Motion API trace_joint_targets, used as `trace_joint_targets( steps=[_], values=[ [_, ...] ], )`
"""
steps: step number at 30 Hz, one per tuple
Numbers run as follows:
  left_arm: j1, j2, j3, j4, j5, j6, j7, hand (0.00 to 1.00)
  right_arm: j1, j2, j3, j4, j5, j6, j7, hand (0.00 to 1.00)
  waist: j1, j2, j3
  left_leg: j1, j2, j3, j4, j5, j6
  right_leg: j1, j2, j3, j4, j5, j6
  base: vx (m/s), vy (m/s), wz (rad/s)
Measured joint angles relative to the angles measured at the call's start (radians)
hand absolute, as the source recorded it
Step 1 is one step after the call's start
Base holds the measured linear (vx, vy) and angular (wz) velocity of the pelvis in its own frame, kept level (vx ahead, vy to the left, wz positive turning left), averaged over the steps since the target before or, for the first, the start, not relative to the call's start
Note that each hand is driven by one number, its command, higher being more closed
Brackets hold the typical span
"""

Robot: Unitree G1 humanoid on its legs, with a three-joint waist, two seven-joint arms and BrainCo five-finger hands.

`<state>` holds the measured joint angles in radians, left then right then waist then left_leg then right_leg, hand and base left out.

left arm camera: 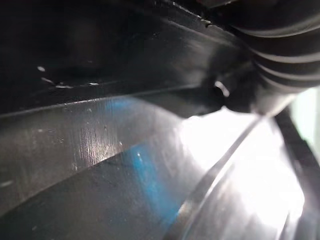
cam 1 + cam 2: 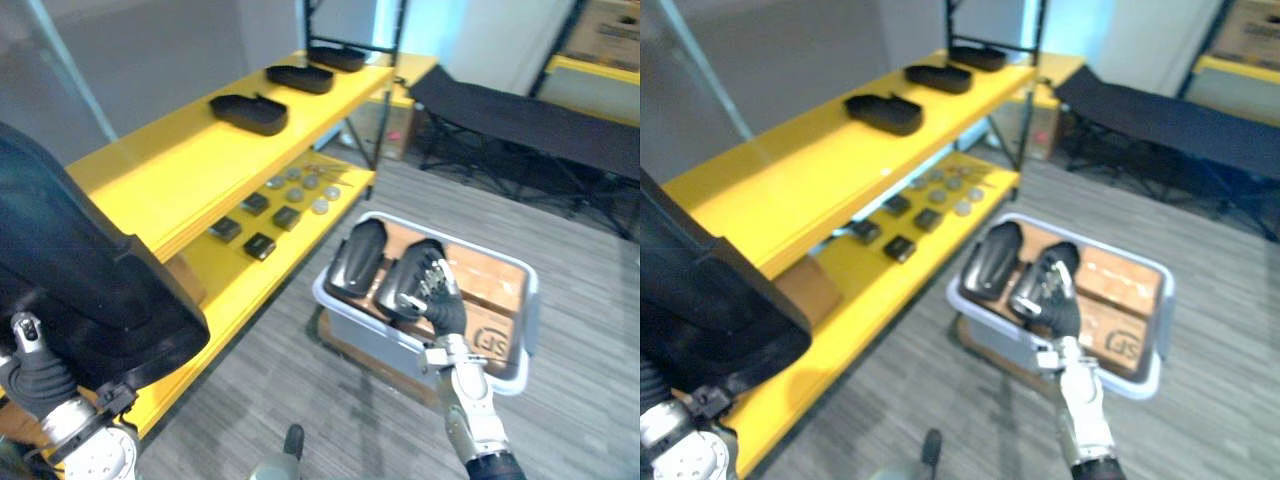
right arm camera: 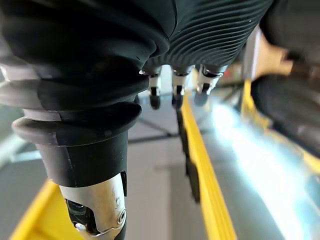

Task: Walk over and take plastic housings, then place them on the shelf

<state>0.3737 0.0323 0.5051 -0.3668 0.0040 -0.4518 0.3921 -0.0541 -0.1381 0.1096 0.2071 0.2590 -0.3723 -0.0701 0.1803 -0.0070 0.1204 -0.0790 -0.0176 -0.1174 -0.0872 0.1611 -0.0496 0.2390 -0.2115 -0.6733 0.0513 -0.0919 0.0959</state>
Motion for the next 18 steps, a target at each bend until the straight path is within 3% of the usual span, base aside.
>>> trace_joint_targets(
  steps=[3,4,7,9,10,12,13,15,16,17,18],
  values=[
    [-0.020,0.001,-0.005,0.000,-0.038,-0.010,-0.062,1.00,0.007,-0.006,-0.031,-0.010,0.002,0.012,-0.045,0.00,-0.028,-0.014,0.009,-0.023,-0.033,-0.134,0.000,0.024,0.004,-0.028,0.063,0.187,0.070,-0.124,-0.005,-0.10,-0.127,1.30],
    [-0.020,0.001,-0.006,0.000,-0.046,-0.022,-0.081,1.00,0.018,-0.008,-0.064,-0.023,0.003,0.027,-0.046,0.00,-0.028,-0.024,0.014,-0.026,-0.043,-0.173,0.000,0.035,0.001,-0.028,0.070,0.186,0.101,-0.148,-0.010,-0.05,-0.143,1.22],
    [-0.006,0.001,-0.008,0.000,-0.074,-0.034,-0.098,1.00,0.031,-0.013,-0.110,-0.048,0.004,0.031,-0.037,0.00,-0.007,-0.022,0.023,-0.033,-0.048,-0.212,0.005,0.057,-0.013,-0.020,0.081,0.145,0.129,-0.153,-0.007,-0.03,-0.124,0.52],
    [0.006,0.001,-0.017,0.000,-0.081,-0.036,-0.111,1.00,0.038,-0.018,-0.127,-0.048,0.004,0.031,-0.025,0.00,-0.007,-0.015,0.028,-0.042,-0.048,-0.218,0.000,0.059,0.007,-0.001,0.089,0.114,0.129,-0.153,-0.007,-0.06,-0.113,0.58],
    [0.011,0.001,-0.029,0.002,-0.086,-0.036,-0.129,1.00,0.048,-0.020,-0.145,-0.052,0.003,0.031,-0.016,0.00,-0.017,-0.005,0.039,-0.049,-0.034,-0.113,0.001,0.034,0.049,0.022,0.090,0.069,0.118,-0.150,-0.003,-0.08,-0.075,0.76],
    [0.006,0.001,-0.074,0.013,-0.086,-0.039,-0.154,1.00,0.079,-0.032,-0.187,-0.080,0.002,0.030,-0.016,0.00,-0.059,-0.002,0.047,-0.073,-0.013,0.050,0.042,0.006,0.088,0.059,0.091,0.001,0.103,-0.145,0.005,-0.07,-0.013,1.34],
    [0.002,0.001,-0.116,0.020,-0.085,-0.044,-0.174,1.00,0.094,-0.053,-0.214,-0.086,0.002,0.025,-0.016,0.00,-0.068,0.021,0.061,-0.085,0.011,0.151,0.078,0.004,0.090,0.080,0.095,-0.015,0.107,-0.147,0.005,-0.09,0.058,1.30],
    [0.020,0.000,-0.151,0.028,-0.085,-0.047,-0.177,1.00,0.099,-0.080,-0.229,-0.087,0.002,0.024,-0.014,0.00,-0.067,0.049,0.070,-0.100,0.019,0.211,0.095,0.003,0.088,0.082,0.093,-0.008,0.112,-0.181,-0.001,-0.09,0.073,0.67],
    [0.018,0.001,-0.168,0.046,-0.084,-0.047,-0.174,1.00,0.099,-0.088,-0.236,-0.085,0.003,0.018,-0.011,0.00,-0.064,0.067,0.083,-0.100,0.018,0.223,0.097,-0.021,0.054,0.079,0.091,0.005,0.115,-0.196,-0.011,-0.11,0.086,0.40],
    [0.024,0.001,-0.168,0.065,-0.084,-0.048,-0.170,1.00,0.098,-0.080,-0.233,-0.076,0.003,0.016,0.005,0.00,-0.066,0.052,0.093,-0.116,0.026,0.274,0.132,-0.048,0.061,0.069,0.064,0.016,0.124,-0.202,-0.012,-0.11,0.082,0.26],
    [0.027,0.001,-0.164,0.071,-0.085,-0.048,-0.167,1.00,0.098,-0.075,-0.233,-0.076,0.003,0.013,0.011,0.00,-0.062,0.059,0.097,-0.120,0.033,0.291,0.160,-0.048,0.072,0.067,0.057,0.020,0.140,-0.208,-0.009,-0.05,0.056,-0.09]
  ],
)
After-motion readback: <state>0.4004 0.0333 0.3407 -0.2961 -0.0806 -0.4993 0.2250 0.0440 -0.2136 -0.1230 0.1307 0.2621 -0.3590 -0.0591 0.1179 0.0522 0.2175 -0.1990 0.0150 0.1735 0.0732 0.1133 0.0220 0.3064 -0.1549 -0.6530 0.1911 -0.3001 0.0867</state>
